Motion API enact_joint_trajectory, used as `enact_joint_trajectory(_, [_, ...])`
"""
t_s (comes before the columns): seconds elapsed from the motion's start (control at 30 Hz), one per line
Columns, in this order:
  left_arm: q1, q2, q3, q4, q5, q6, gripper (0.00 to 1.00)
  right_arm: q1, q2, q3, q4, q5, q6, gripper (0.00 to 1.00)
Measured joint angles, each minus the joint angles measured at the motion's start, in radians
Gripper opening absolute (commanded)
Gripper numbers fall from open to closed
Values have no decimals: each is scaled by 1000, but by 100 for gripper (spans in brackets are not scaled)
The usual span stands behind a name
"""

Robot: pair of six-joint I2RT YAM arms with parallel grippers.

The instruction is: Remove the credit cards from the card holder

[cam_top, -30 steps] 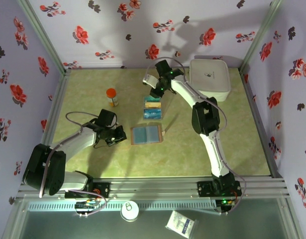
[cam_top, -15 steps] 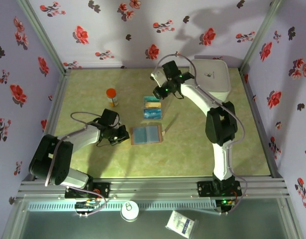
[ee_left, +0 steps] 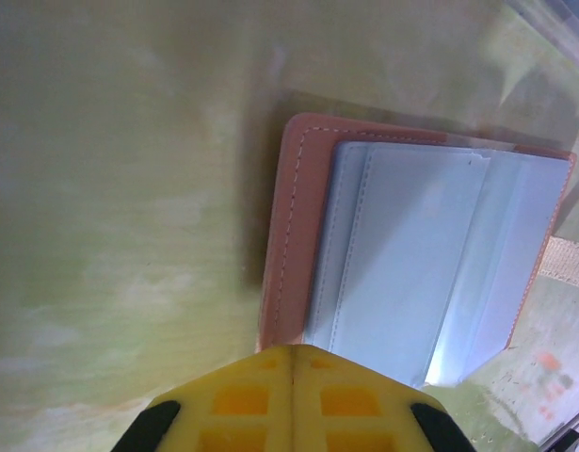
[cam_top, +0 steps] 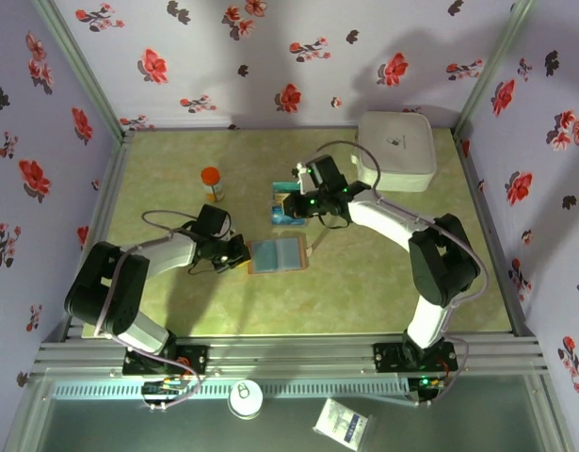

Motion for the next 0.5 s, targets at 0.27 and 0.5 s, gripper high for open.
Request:
enact_joint_trajectory(0.27, [-1, 42, 34, -8, -2, 2, 0, 66, -16, -33, 0, 41, 134, 9])
enact_joint_trajectory(0.5, [-1, 43, 44, -31, -4, 13, 0, 93, 18, -51, 13, 48, 273, 14])
